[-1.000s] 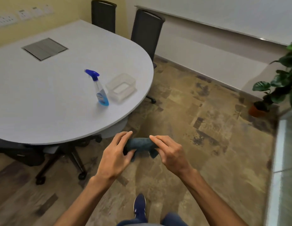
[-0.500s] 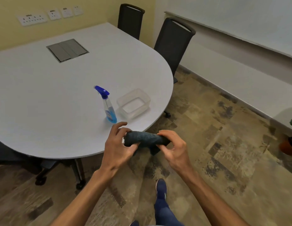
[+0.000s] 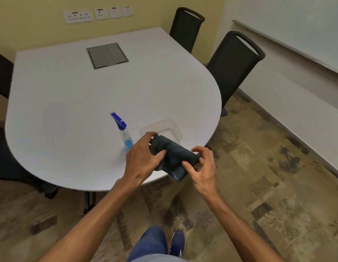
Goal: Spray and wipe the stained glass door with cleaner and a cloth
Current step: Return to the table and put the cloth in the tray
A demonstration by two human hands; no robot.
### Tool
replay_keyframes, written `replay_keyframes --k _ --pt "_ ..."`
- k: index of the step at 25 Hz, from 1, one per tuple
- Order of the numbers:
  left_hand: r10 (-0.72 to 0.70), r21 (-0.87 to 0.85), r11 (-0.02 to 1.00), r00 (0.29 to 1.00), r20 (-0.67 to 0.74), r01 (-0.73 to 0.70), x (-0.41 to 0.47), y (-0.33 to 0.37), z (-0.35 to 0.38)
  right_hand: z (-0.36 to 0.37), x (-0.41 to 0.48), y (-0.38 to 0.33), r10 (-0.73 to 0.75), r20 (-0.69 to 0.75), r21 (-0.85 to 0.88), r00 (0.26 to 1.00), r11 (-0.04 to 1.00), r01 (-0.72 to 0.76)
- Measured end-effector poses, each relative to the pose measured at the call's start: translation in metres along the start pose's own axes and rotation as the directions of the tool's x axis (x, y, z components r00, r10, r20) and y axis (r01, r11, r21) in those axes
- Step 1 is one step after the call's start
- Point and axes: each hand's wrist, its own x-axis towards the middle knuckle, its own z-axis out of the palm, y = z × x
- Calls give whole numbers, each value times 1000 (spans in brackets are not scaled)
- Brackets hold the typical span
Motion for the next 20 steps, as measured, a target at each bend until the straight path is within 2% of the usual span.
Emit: replay_keyframes --k 2,4,7,10,12,15,17,20 --pt "13 71 997 999 -32 -11 20 5 9 3 15 2 -90 48 -39 995 995 92" --pt "119 192 975 992 -40 -109 40 8 18 7 26 6 -160 125 -71 979 983 170" --pt "256 363 898 966 27 -248 73 10 30 12 44 19 -216 255 -185 943 946 267" --pt "279 404 861 951 135 -310 109 9 44 22 72 29 -228 337 -372 913 859 352" --pt "276 399 852 938 208 -339 133 4 52 30 95 38 -330 282 -509 901 745 432" --pt "297 408 812 897 327 -418 171 -5 60 36 129 56 -449 298 -744 842 444 500" --pt "305 367 806 857 414 -464 197 -13 63 41 147 68 -507 419 -752 753 271 601" --pt "292 285 822 794 533 -493 225 -28 68 47 171 82 -521 571 -683 634 128 719"
